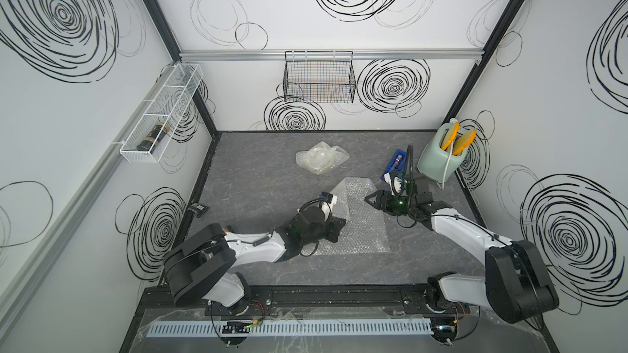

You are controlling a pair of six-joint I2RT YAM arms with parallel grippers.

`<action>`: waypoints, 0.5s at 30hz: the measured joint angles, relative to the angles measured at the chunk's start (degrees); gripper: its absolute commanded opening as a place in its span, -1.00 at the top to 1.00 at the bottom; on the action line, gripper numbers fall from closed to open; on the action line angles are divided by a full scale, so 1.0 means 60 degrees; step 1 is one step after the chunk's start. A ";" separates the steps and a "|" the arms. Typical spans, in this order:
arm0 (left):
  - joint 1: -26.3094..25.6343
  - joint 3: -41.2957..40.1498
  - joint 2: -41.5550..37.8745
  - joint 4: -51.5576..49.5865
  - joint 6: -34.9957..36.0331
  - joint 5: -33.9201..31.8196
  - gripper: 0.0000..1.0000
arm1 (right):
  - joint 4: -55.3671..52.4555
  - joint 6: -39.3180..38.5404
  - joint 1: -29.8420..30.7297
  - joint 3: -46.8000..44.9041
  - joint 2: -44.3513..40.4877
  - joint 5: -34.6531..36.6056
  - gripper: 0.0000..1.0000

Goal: Wrap bowls in bubble wrap
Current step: Wrap the bowl in bubble wrap.

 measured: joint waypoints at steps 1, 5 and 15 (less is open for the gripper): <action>0.0004 0.0000 0.0135 -0.0004 0.0015 -0.0044 1.00 | 0.0018 0.0011 0.0211 0.0117 0.0197 -0.0044 -0.29; 0.0066 0.0000 0.0393 -0.0007 0.0117 -0.0189 1.00 | 0.0117 0.0007 0.1027 0.0637 0.0805 -0.0069 -0.30; 0.0229 0.0069 0.0685 0.0029 0.0302 -0.0124 1.00 | 0.0222 -0.0040 0.1869 0.1898 0.2266 -0.0168 0.38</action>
